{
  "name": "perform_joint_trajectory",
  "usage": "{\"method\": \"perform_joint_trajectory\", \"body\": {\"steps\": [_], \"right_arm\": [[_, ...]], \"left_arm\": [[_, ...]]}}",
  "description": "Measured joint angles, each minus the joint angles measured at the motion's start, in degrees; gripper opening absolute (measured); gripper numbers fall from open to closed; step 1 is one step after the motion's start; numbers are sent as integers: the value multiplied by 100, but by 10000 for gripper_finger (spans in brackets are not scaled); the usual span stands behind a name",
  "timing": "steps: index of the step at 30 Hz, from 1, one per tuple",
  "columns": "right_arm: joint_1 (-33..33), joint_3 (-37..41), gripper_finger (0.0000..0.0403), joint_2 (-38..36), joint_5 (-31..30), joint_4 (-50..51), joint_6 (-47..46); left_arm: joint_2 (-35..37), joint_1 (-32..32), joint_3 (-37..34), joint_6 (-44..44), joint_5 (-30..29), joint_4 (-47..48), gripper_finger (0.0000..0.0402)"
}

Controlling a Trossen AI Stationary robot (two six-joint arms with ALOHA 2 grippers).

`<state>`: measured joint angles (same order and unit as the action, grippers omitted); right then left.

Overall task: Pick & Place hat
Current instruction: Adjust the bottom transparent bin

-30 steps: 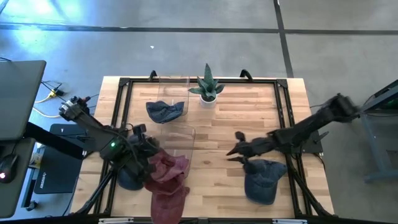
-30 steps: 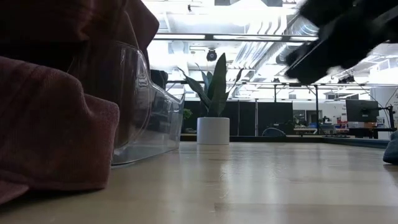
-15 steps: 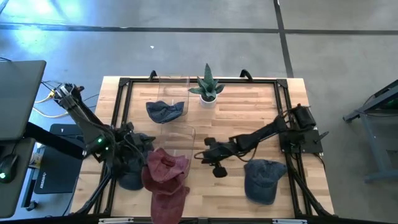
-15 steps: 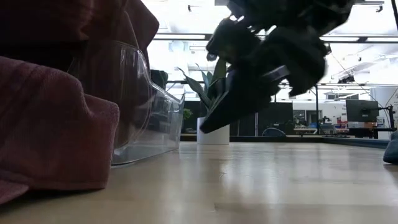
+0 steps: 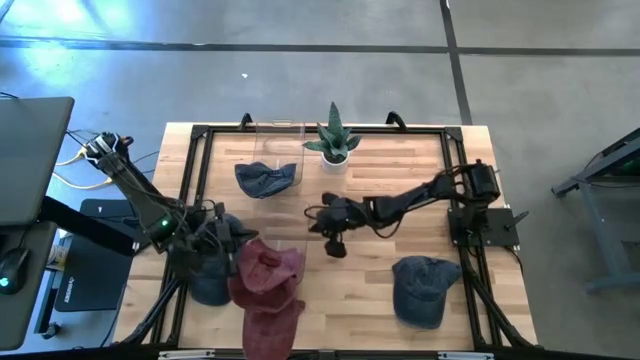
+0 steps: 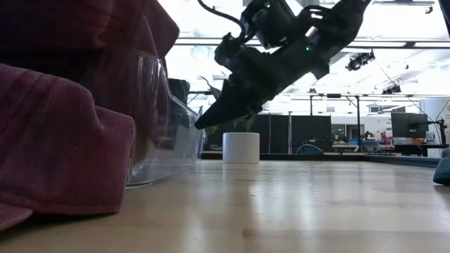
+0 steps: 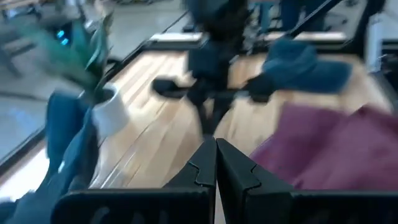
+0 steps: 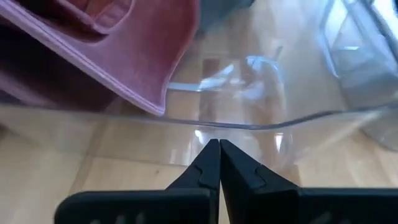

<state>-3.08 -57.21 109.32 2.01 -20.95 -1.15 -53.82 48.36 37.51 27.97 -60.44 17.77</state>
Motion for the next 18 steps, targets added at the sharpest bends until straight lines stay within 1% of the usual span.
{"method": "perform_joint_trajectory", "body": {"steps": [2, 4, 7, 9, 11, 12, 14, 16, 18], "right_arm": [[50, 0, 1, 19, -50, -51, 8], [51, 0, 3, 18, -228, -10, 84], [-51, 6, 3, -188, -862, 500, 331], [-167, 4, 2, -460, -1361, 991, 510], [-300, 0, 2, -741, -1646, 1500, 570], [-371, 0, 3, -864, -1651, 1770, 567], [-544, 0, 3, -1029, -1462, 2132, 449], [-766, 0, 2, -1056, -1220, 2221, 252], [-1027, 54, 1, -951, -1016, 2039, 131]], "left_arm": [[-2, 0, 94, -576, 171, -467, 0], [-2, 2, 163, -1138, 342, -1061, 0], [0, 26, 204, -1748, 748, -1707, 0], [-4, 98, 208, -1924, 885, -1785, 0], [-4, 189, 208, -1963, 858, -1621, 0], [-11, 212, 208, -1948, 858, -1484, 0], [-144, 227, 208, -1829, 822, -1342, 0], [-365, 229, 205, -1744, 688, -1251, 0], [-618, 229, 204, -1670, 556, -1277, 0]]}}
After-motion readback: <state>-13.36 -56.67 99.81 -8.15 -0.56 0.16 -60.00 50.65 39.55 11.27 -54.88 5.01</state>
